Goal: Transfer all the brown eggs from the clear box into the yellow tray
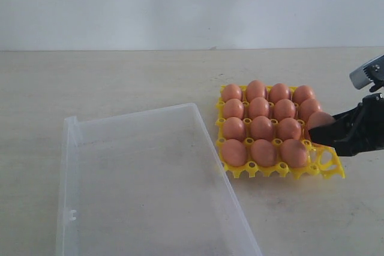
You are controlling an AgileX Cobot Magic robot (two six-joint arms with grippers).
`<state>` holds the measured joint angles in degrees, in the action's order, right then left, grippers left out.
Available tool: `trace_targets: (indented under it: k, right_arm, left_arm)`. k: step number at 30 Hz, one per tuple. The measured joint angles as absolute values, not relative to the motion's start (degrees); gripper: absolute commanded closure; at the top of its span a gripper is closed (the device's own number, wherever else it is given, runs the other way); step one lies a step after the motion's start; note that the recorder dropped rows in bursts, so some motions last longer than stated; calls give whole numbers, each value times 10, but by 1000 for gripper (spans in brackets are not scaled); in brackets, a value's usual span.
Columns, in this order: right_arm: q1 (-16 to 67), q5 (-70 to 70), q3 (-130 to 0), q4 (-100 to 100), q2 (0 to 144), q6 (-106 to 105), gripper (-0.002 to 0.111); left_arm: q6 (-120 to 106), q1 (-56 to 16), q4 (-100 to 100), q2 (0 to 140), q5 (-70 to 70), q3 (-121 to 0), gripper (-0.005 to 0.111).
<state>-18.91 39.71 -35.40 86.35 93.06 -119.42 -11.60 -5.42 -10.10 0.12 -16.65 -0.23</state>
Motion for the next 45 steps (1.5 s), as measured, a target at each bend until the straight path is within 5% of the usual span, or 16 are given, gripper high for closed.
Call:
trace_targets:
  k: [13,14,15,32,40,45]
  right_arm:
    - [-189,408,-354,891,931,-1188,60]
    - [-189,417,-354,901,929,-1188,78]
    - [-189,455,-354,919,921,-1175,107]
    - [-189,173,-354,990,502,-944,109]
    - [-150,-5,-354,919,323,-1174,109]
    - [-85,15,-354,917,289,-1179,109]
  left_arm:
    - [-116,-54,-101,1,-167,-2,103]
    - [-116,-54,-101,1,-167,-2,103]
    - [-116,-54,-101,1,-167,-2,103]
    - [-116,-54,-101,1,-167,-2,103]
    - [-116,-54,-101,1,-167,-2,103]
    - [-116,-54,-101,1,-167,-2,103]
